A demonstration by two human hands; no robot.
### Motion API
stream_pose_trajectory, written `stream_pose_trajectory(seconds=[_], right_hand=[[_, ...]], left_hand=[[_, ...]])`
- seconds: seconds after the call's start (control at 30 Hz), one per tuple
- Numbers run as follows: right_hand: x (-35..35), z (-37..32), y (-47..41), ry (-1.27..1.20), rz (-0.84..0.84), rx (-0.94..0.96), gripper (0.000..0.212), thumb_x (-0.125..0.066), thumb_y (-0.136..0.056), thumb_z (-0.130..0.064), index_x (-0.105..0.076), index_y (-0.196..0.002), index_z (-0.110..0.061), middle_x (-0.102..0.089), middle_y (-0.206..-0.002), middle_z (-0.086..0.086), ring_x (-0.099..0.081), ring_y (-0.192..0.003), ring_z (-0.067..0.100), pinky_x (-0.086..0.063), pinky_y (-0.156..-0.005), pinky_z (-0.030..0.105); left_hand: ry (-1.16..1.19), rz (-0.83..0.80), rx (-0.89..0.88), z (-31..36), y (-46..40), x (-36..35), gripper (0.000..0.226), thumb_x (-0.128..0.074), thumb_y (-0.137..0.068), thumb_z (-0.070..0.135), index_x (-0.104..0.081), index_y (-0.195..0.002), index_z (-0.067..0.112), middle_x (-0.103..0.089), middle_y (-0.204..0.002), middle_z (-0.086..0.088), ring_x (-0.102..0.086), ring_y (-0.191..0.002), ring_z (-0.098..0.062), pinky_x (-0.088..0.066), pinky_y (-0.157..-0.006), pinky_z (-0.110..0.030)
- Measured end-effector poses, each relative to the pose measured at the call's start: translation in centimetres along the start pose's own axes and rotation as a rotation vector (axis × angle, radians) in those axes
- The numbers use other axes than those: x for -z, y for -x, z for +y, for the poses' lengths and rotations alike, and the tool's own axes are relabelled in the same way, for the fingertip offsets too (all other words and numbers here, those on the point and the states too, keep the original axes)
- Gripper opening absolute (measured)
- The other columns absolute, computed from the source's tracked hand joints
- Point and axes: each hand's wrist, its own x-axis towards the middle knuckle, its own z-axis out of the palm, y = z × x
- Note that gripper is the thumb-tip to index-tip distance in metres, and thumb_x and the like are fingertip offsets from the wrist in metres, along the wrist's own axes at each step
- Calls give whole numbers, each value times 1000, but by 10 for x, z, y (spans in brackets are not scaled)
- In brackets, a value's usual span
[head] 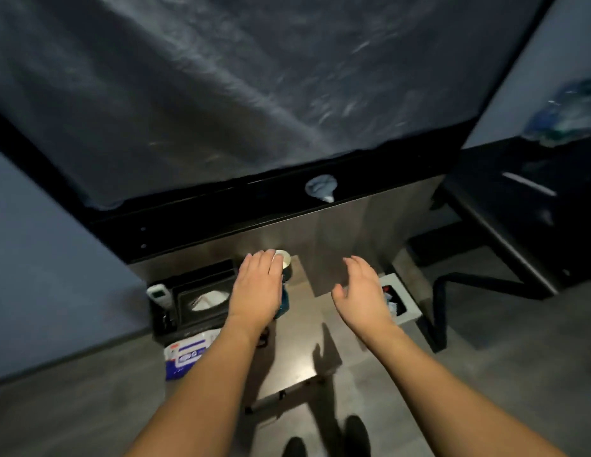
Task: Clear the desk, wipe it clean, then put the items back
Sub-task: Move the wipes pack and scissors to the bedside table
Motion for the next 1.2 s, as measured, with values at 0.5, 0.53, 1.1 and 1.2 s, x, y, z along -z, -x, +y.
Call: stream_pose_trajectory(seconds=[0.5,0.53,1.1,1.2], right_hand=[[248,323,159,-17,556,-597,60,-55,-91,-23,-36,-146,-9,-30,-154,8,-24,-144,23,-18,-120,33],[261,345,172,-10,580,-634,60,-56,-90,-22,-37,-145,-8,-32,-154,10,-26,-143,25,-18,-119,33],[406,618,197,-49,692,-936,60,-58,-87,-26,-43,-141,-6,-42,-145,12,-39,-133,29,-29,-114,35],[453,661,182,-12,689,-956,58,-56,-88,-24,-42,-140,-5,-43,-144,12,-40,-132,28,-29,-111,33]], left_hand=[[60,63,-843,467,-98,0,48,-49,-96,18,-42,-144,13,-43,-147,-9,-37,-136,-29,-22,-119,-44],[67,67,-887,501,-96,0,49,-48,-97,19,-40,-145,14,-41,-149,-8,-36,-137,-29,-19,-120,-43],[178,48,-1207,852,-161,-75,45,-69,-81,18,-60,-125,13,-60,-125,-6,-56,-115,-26,-39,-109,-43],[227,59,-1241,916,-200,-84,40,-53,-87,23,-58,-126,12,-60,-124,-7,-57,-114,-27,-37,-111,-44]])
